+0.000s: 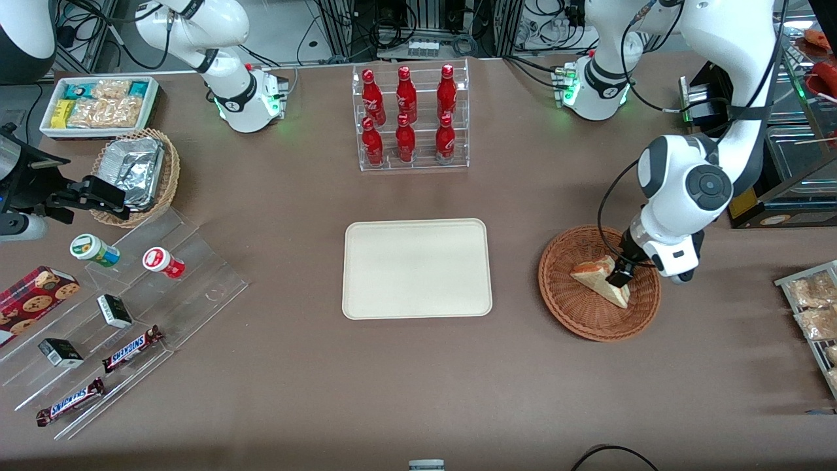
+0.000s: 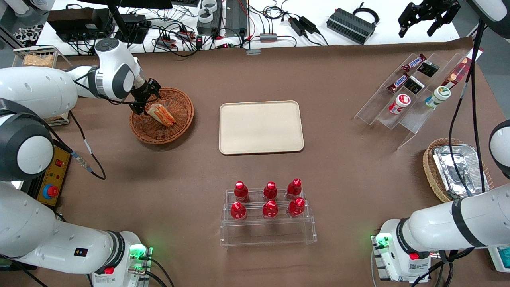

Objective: Place sandwich from basket to tray
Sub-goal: 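Lower the open left gripper around the sandwich and close it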

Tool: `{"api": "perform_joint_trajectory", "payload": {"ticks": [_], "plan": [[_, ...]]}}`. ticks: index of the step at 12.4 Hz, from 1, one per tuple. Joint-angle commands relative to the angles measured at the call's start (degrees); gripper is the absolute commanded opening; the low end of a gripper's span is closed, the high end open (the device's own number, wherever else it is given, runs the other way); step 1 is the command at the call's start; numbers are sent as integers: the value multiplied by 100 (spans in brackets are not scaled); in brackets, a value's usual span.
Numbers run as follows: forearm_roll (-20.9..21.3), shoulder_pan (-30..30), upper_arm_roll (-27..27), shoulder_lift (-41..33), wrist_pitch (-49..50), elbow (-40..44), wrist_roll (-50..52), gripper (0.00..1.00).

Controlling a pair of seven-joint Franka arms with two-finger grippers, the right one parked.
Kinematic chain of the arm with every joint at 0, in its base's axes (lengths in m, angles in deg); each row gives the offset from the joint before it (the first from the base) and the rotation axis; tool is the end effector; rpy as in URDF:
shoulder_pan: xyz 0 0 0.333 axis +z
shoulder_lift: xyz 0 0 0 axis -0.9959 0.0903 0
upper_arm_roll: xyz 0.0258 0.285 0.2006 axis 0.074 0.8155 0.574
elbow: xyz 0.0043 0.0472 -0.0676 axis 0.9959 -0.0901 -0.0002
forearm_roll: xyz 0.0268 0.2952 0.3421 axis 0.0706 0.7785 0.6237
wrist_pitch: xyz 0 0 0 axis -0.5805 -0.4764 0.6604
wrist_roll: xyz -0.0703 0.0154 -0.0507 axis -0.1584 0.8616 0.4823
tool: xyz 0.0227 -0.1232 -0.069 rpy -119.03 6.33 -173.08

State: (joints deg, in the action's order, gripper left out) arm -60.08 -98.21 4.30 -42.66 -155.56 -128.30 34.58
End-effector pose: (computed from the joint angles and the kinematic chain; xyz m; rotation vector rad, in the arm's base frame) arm 0.6048 -0.0976 0.2483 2.6752 1.5776 0.0376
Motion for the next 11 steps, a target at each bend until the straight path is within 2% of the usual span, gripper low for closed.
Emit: {"api": "perform_joint_trajectory", "payload": {"ticks": [1,5,6,8,10,11], "plan": [[16,-137,42,157,-205,-41,74,99],[34,-137,42,333,-249,2,74,99],[34,-137,42,386,-249,64,66,92],[25,-129,42,509,-240,196,92,42],[25,-137,42,553,-205,266,74,0],[25,-129,42,571,-161,388,57,0]]}}
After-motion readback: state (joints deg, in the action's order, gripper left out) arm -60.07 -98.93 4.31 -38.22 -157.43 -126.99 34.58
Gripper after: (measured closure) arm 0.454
